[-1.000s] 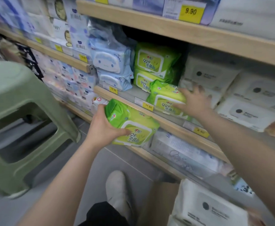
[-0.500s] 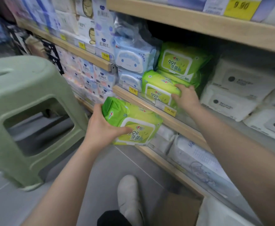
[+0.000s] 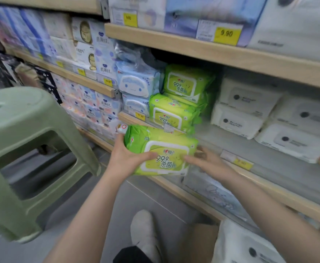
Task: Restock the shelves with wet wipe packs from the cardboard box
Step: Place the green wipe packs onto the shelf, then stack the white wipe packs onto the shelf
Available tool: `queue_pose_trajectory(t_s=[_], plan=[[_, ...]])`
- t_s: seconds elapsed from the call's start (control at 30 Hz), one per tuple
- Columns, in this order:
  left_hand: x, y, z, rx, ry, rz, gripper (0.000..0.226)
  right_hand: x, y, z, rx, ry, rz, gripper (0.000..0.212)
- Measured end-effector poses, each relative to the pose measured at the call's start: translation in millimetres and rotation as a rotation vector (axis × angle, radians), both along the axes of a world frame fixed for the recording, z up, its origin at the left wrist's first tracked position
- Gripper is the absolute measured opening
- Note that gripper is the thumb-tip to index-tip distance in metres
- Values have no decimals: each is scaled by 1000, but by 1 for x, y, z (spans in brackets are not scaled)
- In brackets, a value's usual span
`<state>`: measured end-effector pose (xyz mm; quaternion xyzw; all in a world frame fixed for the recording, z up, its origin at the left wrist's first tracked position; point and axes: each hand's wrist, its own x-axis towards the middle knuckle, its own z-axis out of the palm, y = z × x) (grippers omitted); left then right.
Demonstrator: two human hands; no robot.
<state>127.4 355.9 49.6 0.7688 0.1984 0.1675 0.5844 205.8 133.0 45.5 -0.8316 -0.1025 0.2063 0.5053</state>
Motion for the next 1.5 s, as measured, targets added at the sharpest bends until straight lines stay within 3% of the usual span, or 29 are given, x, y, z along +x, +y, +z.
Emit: queue_pose_trajectory(t_s=[0.07, 0.23, 0.4, 0.53, 0.67, 0.9, 1.0, 1.13, 1.3, 1.5], plan=[[2, -15, 4, -10, -34, -14, 90, -8, 1, -8, 59, 8, -70, 66], [31, -26, 21, 38, -211, -61, 86, 10, 6, 8, 194, -174, -240, 56], [123, 2, 62, 191, -360, -177, 66, 70, 27, 35, 286, -503, -376, 37], [188, 21, 59, 268, -250, -160, 56, 125, 43, 37, 186, -656, -409, 46], [198, 23, 15, 276, -182, -103, 50, 135, 43, 17, 43, -643, -358, 51], [191, 19, 23, 220, -99, -144, 70, 136, 37, 26, -13, -570, -308, 60], [167, 5, 35, 260, 20, -51, 96, 123, 18, 39, -49, -490, -295, 71], [122, -23, 57, 357, 17, 83, 93, 78, -35, 68, -171, -430, -306, 61], [59, -109, 75, 501, -38, -119, 72, -23, -119, 100, -277, -411, -266, 50], [-10, -239, 88, 432, -112, -421, 56, -143, -214, 103, -408, -482, -302, 48]])
